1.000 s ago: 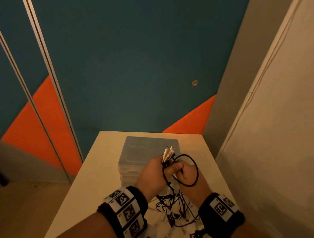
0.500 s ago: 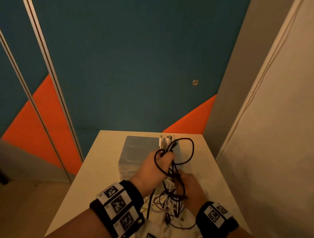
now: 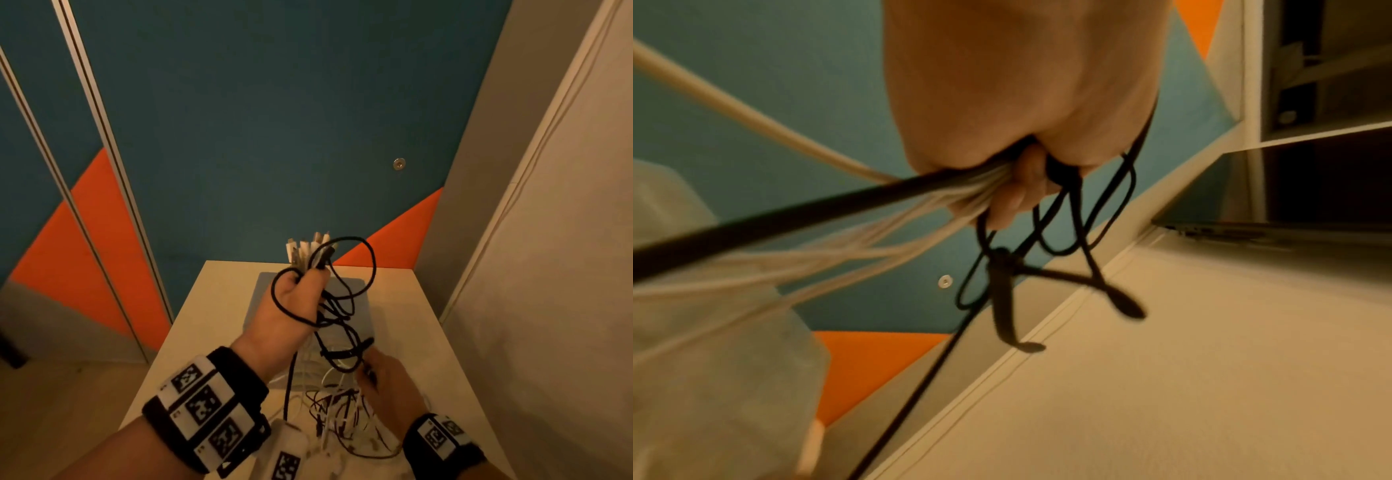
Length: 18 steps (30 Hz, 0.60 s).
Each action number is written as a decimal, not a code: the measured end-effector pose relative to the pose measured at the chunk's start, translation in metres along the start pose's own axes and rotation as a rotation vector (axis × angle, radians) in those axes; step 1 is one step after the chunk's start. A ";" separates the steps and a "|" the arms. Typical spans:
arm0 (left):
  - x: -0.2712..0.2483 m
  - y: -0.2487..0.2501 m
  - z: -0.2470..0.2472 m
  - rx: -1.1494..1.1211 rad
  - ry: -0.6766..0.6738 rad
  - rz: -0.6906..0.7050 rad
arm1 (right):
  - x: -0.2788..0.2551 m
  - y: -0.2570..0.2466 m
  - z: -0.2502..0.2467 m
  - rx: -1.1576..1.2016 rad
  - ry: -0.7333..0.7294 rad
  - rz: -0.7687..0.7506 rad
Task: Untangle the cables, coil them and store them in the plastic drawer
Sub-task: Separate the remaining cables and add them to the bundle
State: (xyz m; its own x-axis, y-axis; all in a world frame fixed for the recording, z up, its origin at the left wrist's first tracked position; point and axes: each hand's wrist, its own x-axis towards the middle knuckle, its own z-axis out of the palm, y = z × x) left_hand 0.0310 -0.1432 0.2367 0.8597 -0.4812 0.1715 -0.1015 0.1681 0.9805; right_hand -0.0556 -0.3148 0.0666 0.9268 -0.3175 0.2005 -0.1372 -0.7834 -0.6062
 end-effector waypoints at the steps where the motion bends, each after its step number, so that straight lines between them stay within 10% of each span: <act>1: 0.001 0.005 0.000 -0.032 0.025 0.002 | 0.001 0.006 0.003 -0.081 -0.083 -0.018; 9: 0.004 0.025 -0.002 -0.088 0.007 -0.001 | 0.001 0.019 -0.002 -0.119 -0.287 0.085; 18: 0.004 -0.032 -0.004 0.365 -0.210 -0.015 | 0.023 -0.039 -0.050 0.424 0.059 0.128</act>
State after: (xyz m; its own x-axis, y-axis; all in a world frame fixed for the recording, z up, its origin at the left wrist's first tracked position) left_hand 0.0391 -0.1471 0.2058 0.7456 -0.6525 0.1355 -0.2931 -0.1384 0.9460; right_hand -0.0467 -0.3183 0.1336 0.8886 -0.4370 0.1398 -0.0822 -0.4513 -0.8886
